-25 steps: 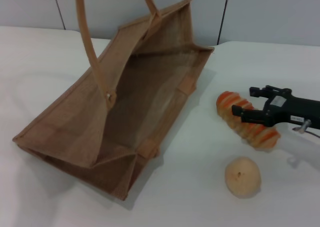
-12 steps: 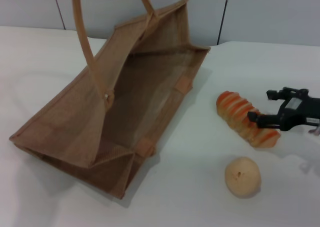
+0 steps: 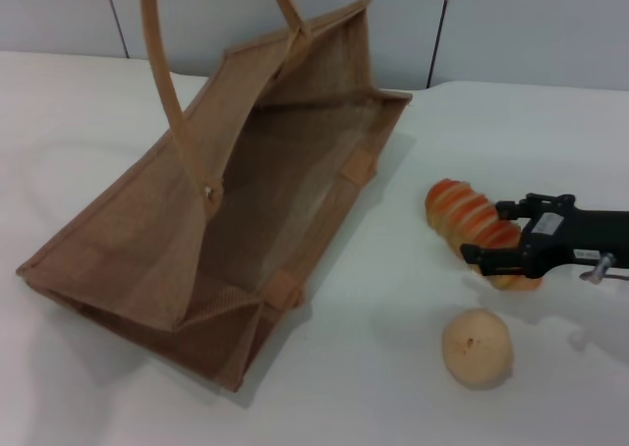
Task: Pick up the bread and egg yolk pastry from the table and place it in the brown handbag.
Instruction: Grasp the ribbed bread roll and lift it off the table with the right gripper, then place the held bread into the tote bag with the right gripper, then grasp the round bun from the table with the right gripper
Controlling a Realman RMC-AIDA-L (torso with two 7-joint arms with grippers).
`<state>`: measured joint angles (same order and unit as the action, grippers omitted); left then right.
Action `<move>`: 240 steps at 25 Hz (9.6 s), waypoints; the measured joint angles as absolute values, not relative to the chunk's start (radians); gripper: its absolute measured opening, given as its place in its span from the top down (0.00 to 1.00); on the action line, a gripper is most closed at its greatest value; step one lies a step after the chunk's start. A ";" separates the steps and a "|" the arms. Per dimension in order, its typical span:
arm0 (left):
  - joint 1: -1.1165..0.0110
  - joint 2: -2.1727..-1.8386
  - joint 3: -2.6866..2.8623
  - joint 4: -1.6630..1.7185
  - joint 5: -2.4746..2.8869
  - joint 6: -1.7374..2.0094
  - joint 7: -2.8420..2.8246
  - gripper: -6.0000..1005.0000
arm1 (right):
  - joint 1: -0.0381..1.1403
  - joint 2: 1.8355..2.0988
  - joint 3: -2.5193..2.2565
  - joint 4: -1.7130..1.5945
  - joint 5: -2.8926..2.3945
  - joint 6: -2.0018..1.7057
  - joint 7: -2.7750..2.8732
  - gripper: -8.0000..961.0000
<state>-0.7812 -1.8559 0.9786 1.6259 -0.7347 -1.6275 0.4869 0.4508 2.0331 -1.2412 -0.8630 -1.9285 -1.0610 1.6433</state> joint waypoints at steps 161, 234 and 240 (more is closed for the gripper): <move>-0.947 -1.979 1.109 1.623 -0.850 -1.581 0.496 0.88 | 0.962 2.035 -1.620 -0.570 -1.660 -0.672 1.707 0.66; -0.815 -1.928 1.078 1.545 -0.643 -1.470 0.531 0.87 | 0.647 2.028 -1.323 -1.074 -2.362 -1.575 2.149 0.16; -0.816 -1.930 1.080 1.542 -0.643 -1.469 0.533 0.86 | 0.681 2.027 -1.316 -0.997 -2.361 -1.544 2.128 0.16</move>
